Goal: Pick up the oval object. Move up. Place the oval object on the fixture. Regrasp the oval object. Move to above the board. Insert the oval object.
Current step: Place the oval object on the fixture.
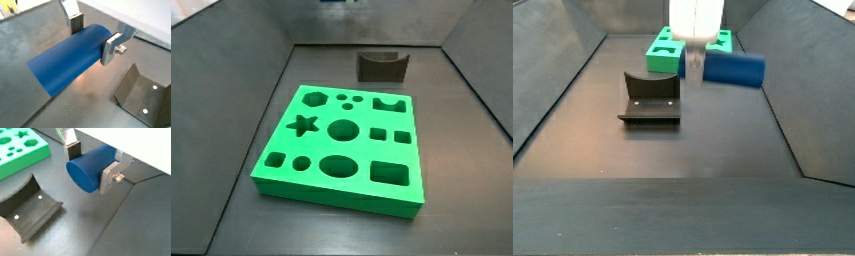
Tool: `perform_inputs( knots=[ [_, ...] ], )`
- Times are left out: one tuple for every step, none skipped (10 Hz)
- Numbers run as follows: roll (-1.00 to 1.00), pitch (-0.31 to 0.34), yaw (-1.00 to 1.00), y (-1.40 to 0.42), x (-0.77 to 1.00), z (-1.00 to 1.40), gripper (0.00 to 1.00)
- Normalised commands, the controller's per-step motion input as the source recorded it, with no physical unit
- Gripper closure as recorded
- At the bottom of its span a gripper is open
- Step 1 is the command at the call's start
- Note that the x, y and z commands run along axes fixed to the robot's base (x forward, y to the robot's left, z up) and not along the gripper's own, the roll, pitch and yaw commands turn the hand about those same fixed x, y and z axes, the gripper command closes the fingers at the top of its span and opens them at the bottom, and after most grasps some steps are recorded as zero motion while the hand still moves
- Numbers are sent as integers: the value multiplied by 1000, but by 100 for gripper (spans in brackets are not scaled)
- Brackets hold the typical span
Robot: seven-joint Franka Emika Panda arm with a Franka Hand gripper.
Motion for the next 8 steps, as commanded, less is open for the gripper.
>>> perform_inputs(
  knots=[
    [-91,26,1000,-1000,430,-135,100],
    [-91,26,1000,-1000,435,-166,100],
    [-92,27,1000,-1000,449,-172,100],
    [-94,27,1000,-1000,449,-161,100],
    [-96,29,1000,-1000,447,-164,100],
    [-97,30,1000,-1000,449,-163,100],
    [-98,32,1000,-1000,452,-165,100],
    [-100,35,1000,-1000,459,-164,100]
  ],
)
